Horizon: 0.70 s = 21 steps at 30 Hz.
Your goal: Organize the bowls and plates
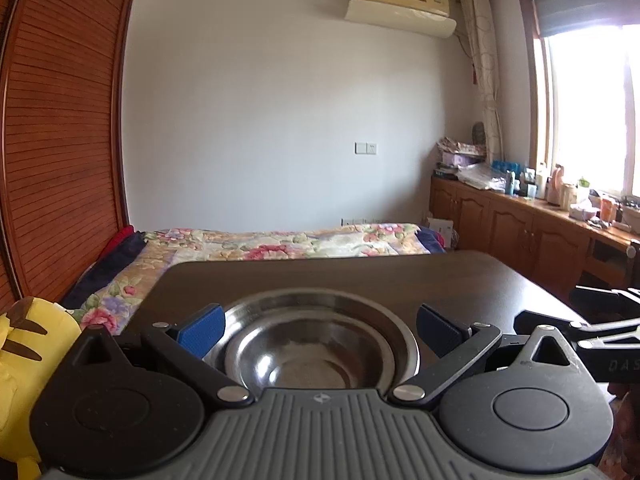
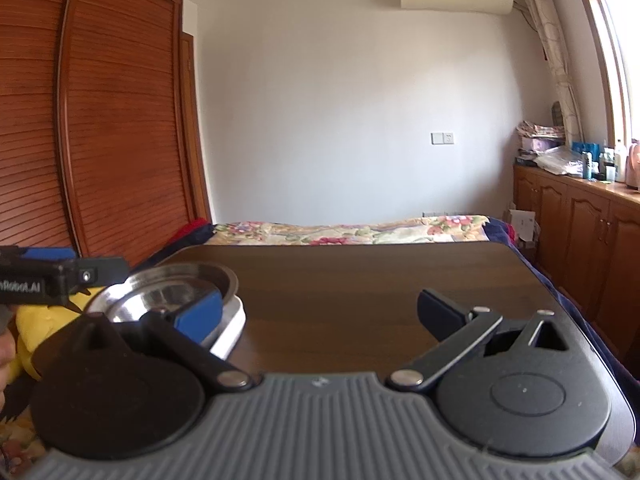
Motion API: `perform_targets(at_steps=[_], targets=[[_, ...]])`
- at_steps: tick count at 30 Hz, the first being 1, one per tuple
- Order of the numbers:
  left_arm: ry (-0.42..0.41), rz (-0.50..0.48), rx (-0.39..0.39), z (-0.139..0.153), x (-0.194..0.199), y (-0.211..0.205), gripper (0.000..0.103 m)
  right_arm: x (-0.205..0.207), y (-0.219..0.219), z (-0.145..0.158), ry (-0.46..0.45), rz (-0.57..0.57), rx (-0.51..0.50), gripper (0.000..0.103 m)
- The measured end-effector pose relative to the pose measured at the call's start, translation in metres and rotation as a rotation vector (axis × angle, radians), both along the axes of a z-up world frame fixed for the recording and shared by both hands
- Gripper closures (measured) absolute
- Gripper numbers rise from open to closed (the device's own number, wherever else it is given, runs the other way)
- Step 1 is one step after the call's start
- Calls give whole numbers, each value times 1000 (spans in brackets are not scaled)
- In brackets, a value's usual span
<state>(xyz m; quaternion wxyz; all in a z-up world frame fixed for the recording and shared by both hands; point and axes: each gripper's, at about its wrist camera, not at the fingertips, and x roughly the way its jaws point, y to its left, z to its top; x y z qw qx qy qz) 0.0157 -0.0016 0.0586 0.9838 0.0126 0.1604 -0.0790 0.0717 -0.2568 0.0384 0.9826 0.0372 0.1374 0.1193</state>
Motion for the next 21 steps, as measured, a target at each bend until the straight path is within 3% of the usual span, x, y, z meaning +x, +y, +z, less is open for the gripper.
perform_targets(at_steps=[21], targets=[[36,62,40,-32,-4,-1,0,-5,1,-19,7,-98,-48,0]])
